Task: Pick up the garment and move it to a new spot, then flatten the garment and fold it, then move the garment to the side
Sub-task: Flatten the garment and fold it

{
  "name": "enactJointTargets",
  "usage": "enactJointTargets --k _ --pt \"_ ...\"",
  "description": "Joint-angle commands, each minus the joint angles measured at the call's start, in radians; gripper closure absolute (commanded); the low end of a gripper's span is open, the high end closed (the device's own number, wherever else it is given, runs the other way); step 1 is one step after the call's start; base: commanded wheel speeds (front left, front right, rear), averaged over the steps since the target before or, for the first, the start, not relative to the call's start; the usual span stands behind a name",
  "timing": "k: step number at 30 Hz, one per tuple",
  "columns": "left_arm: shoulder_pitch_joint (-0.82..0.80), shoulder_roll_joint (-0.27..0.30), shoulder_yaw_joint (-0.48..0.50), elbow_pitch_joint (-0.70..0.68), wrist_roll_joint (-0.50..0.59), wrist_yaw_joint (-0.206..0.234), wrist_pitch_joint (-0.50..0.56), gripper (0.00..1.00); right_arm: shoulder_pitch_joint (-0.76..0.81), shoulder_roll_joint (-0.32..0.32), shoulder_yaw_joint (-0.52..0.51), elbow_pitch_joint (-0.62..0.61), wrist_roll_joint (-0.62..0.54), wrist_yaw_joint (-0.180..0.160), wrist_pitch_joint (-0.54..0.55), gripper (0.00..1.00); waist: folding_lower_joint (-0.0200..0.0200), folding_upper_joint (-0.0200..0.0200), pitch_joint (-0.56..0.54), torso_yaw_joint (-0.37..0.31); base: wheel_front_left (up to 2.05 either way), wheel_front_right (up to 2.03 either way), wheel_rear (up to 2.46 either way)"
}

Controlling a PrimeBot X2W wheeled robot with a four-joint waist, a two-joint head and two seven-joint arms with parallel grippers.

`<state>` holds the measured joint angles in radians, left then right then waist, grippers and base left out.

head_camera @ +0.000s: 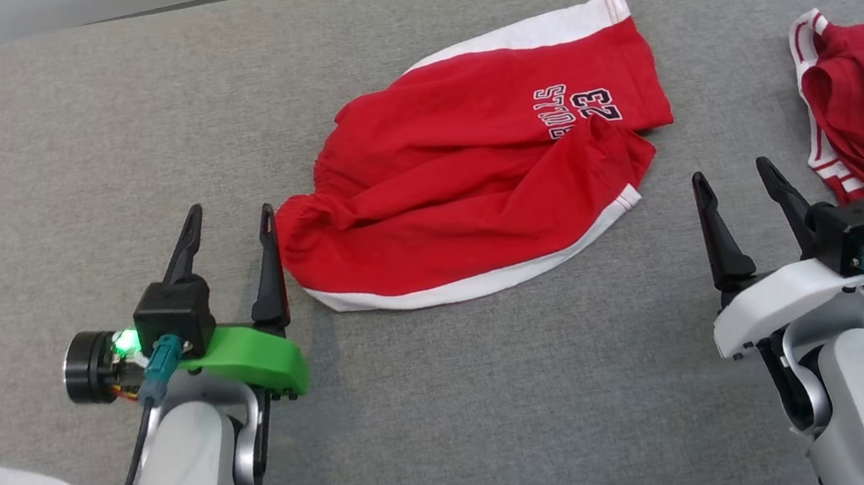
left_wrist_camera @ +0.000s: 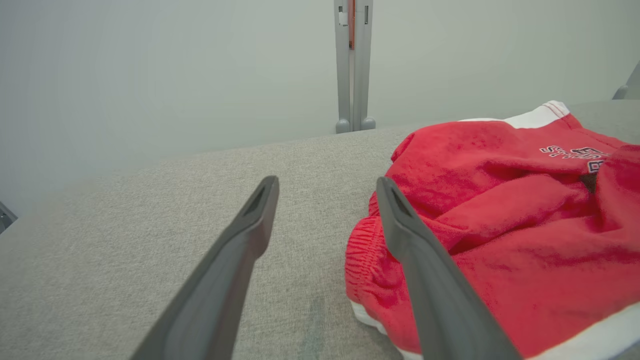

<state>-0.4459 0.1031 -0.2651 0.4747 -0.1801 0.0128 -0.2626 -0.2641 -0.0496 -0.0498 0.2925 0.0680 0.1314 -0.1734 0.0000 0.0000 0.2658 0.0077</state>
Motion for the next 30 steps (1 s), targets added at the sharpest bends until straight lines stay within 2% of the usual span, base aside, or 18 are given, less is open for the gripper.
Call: enactJointTargets --k 1,7,16,30 --pt "0.035 0.002 0.017 -0.027 -0.008 0.008 -0.002 0.00 0.012 -0.002 -0.002 0.005 0.002 -0.002 0.002 0.00 0.0000 0.0000 -0.024 0.041 0.00 0.00 0.00" --pt "0.129 -0.015 0.062 -0.099 -0.024 0.018 -0.002 0.00 0.005 -0.003 0.011 0.039 0.026 -0.002 0.021 0.00 0.0000 0.0000 -0.028 0.093 0.00 0.00 0.00" --pt "0.143 -0.040 0.048 -0.100 -0.009 0.001 -0.002 0.00 -0.069 -0.016 0.006 0.182 0.093 -0.002 0.069 0.00 0.0000 0.0000 -0.012 0.157 0.00 0.00 0.00" --pt "0.144 -0.049 0.039 -0.076 0.008 -0.008 -0.002 0.00 -0.132 -0.013 0.023 0.322 0.119 -0.002 0.022 0.00 0.0000 0.0000 0.000 0.159 0.00 0.00 0.00"
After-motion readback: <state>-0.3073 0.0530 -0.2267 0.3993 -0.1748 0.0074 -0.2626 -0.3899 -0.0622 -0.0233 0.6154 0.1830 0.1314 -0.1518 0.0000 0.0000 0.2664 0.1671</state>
